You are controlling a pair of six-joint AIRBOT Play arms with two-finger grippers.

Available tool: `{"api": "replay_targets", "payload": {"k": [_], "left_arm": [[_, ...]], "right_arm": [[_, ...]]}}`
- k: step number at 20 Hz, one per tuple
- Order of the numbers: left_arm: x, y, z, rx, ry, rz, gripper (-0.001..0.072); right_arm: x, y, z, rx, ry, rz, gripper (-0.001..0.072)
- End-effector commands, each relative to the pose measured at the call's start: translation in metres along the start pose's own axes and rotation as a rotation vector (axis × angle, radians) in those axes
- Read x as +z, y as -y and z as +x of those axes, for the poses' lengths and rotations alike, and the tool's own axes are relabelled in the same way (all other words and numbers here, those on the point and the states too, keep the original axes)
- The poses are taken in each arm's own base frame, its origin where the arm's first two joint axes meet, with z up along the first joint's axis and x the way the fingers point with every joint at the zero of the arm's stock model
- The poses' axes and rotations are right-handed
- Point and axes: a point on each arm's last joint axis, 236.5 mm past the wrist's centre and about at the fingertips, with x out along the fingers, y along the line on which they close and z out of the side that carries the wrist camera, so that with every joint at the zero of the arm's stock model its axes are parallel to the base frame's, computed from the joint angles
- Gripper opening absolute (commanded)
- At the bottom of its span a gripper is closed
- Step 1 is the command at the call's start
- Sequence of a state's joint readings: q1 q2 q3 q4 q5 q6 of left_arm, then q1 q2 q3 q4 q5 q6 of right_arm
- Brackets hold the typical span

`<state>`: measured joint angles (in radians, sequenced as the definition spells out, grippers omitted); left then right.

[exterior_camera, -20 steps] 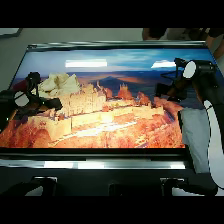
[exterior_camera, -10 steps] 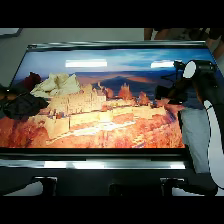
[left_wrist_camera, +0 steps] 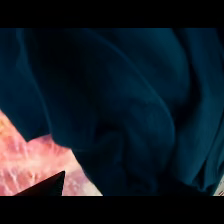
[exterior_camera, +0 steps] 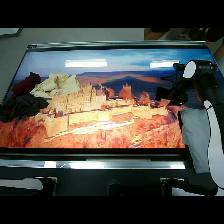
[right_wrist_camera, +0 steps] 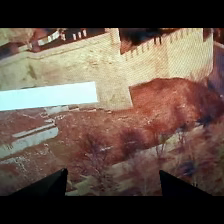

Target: Fold the shirts.

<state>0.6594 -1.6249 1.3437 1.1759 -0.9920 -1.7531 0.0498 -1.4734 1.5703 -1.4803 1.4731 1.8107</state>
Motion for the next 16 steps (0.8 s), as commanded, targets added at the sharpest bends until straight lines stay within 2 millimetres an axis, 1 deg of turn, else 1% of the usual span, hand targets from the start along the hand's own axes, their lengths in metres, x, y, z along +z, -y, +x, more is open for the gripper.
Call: {"api": "replay_targets", "payload": {"k": [1,2,4,5,6,7,8,9,10,11,12,13,14,15,16], "left_arm": [[0.011,0.007,0.025,-0.060,0.031,-0.021,0.0715],[0.007,0.011,0.031,-0.079,0.014,-0.008,0.0714],[0.000,0.026,0.042,-0.147,-0.016,0.030,0.0709],[-0.002,0.033,0.045,-0.183,-0.023,0.036,0.0655],[-0.002,0.037,0.046,-0.202,-0.028,0.027,0.0453],[-0.002,0.037,0.044,-0.207,-0.028,0.023,0.0180],[-0.002,0.042,0.040,-0.224,-0.029,0.014,0.0040],[0.000,0.049,0.030,-0.254,-0.022,0.001,0.0039],[0.007,0.061,0.013,-0.292,0.010,-0.007,0.0039],[0.016,0.076,-0.012,-0.330,0.070,0.020,0.0039],[0.024,0.094,-0.044,-0.368,0.143,0.076,0.0039],[0.026,0.116,-0.087,-0.401,0.229,0.166,0.0039],[0.019,0.141,-0.134,-0.437,0.317,0.284,0.0038],[0.001,0.165,-0.179,-0.476,0.381,0.402,0.0038],[-0.027,0.190,-0.223,-0.525,0.427,0.502,0.0038]], "right_arm": [[-0.001,-0.001,0.000,0.003,-0.004,0.000,0.0686],[-0.001,-0.001,0.000,0.003,-0.004,0.001,0.0685],[-0.001,-0.001,0.000,0.004,-0.005,0.009,0.0670],[-0.001,-0.002,0.000,0.006,-0.005,0.009,0.0670],[-0.001,-0.002,0.000,0.009,-0.006,0.009,0.0670],[-0.002,-0.004,0.000,0.018,-0.009,0.010,0.0670],[-0.003,-0.008,0.000,0.032,-0.015,0.011,0.0670],[-0.006,-0.011,0.000,0.045,-0.025,0.012,0.0670],[-0.008,-0.013,0.000,0.053,-0.034,0.011,0.0670],[-0.008,-0.013,0.000,0.053,-0.035,-0.008,0.0670],[-0.008,-0.013,0.000,0.053,-0.034,-0.036,0.0670],[-0.008,-0.013,0.000,0.054,-0.032,-0.053,0.0670],[-0.008,-0.013,-0.001,0.054,-0.030,-0.070,0.0670],[-0.008,-0.013,-0.002,0.055,-0.028,-0.080,0.0670],[-0.008,-0.013,-0.004,0.056,-0.023,-0.088,0.0670]]}}
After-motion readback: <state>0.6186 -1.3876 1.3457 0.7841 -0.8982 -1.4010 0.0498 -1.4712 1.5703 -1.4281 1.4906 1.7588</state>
